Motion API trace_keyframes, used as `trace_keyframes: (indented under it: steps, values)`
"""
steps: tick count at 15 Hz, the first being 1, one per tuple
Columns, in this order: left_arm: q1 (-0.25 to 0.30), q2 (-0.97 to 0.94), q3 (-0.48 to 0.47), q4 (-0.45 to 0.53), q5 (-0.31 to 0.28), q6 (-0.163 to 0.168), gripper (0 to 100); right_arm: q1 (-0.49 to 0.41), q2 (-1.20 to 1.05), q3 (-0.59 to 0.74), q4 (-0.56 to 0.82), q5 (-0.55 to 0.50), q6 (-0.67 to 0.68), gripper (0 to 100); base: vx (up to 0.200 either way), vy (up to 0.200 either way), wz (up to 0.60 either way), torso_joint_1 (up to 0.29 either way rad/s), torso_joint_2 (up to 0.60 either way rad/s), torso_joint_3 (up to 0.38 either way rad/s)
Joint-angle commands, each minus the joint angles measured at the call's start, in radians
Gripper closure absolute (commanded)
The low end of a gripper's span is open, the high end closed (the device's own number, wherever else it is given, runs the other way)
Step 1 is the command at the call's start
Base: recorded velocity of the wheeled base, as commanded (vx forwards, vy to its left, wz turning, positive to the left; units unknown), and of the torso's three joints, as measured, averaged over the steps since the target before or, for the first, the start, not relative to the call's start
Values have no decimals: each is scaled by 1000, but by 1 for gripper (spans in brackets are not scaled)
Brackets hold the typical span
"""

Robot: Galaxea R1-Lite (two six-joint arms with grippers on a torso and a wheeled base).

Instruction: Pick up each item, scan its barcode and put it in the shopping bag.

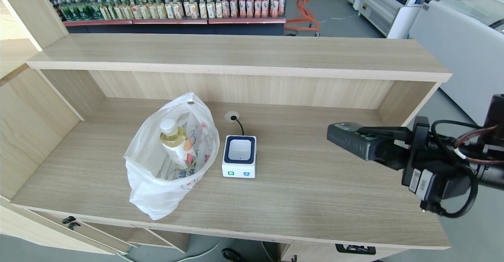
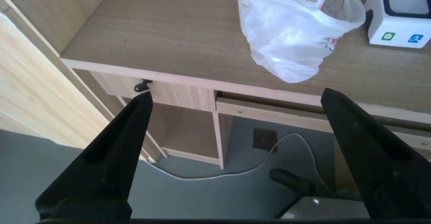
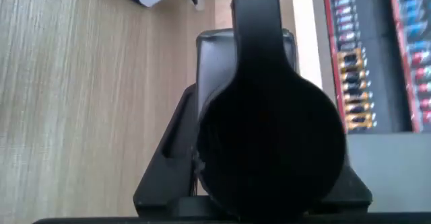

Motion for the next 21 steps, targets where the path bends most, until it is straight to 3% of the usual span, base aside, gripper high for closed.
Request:
trace_keyframes:
  steps: [1, 3, 5, 6, 8, 10, 12, 14, 21]
  values:
    - [0, 0, 0, 0, 0, 0, 0, -133, -125, 85, -19, -78, 250, 100, 0, 0, 0, 0, 0, 0]
    - [0, 0, 0, 0, 0, 0, 0, -173, -129, 80, -16, -72, 523, 100, 0, 0, 0, 0, 0, 0]
    - [0, 1, 0, 0, 0, 0, 0, -165, -108, 19, -10, -132, 943, 100, 0, 0, 0, 0, 0, 0]
    - [0, 0, 0, 0, 0, 0, 0, -112, -82, -4, 1, -204, 1141, 100, 0, 0, 0, 0, 0, 0]
    - [0, 1, 0, 0, 0, 0, 0, -37, -80, -27, 18, -224, 1561, 100, 0, 0, 0, 0, 0, 0]
    - [0, 1, 0, 0, 0, 0, 0, 11, -60, -38, 19, -239, 1828, 100, 0, 0, 0, 0, 0, 0]
    - [0, 0, 0, 0, 0, 0, 0, 48, -39, -35, 19, -266, 2005, 100, 0, 0, 0, 0, 0, 0]
    - [0, 1, 0, 0, 0, 0, 0, 69, -30, -35, 25, -279, 2100, 100, 0, 0, 0, 0, 0, 0]
    - [0, 0, 0, 0, 0, 0, 0, 100, -30, -5, 34, -280, 2111, 100, 0, 0, 0, 0, 0, 0]
